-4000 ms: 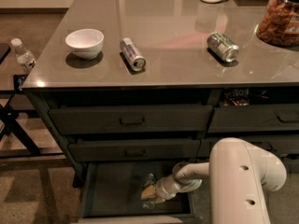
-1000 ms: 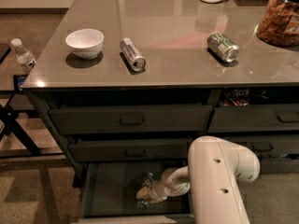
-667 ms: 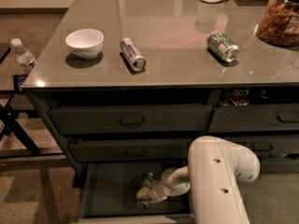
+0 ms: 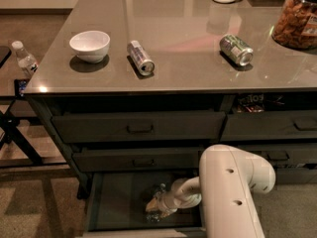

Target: Place water bottle into bottom drawer

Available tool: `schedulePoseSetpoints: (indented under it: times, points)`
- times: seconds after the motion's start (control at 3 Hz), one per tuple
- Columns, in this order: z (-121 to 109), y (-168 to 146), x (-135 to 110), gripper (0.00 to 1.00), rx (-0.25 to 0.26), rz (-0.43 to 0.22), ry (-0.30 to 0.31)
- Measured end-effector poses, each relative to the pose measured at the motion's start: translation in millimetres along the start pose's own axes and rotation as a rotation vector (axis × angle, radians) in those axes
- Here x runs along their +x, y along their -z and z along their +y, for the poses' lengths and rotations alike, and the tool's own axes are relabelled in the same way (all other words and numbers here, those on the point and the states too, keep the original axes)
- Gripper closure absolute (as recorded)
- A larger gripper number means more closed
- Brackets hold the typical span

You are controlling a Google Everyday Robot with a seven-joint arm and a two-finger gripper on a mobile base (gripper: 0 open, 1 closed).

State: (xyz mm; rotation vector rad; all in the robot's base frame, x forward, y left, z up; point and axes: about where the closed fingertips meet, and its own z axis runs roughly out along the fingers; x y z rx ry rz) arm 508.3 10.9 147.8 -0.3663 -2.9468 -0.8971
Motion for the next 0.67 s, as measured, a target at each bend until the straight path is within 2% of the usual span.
schedulePoseSetpoints:
  times: [0.33, 0.67]
  points:
    - [0.0, 0.0, 0.1, 0.0, 0.0, 0.0, 0.0]
    - [0.0, 0.0, 0.1, 0.0, 0.0, 0.0, 0.0]
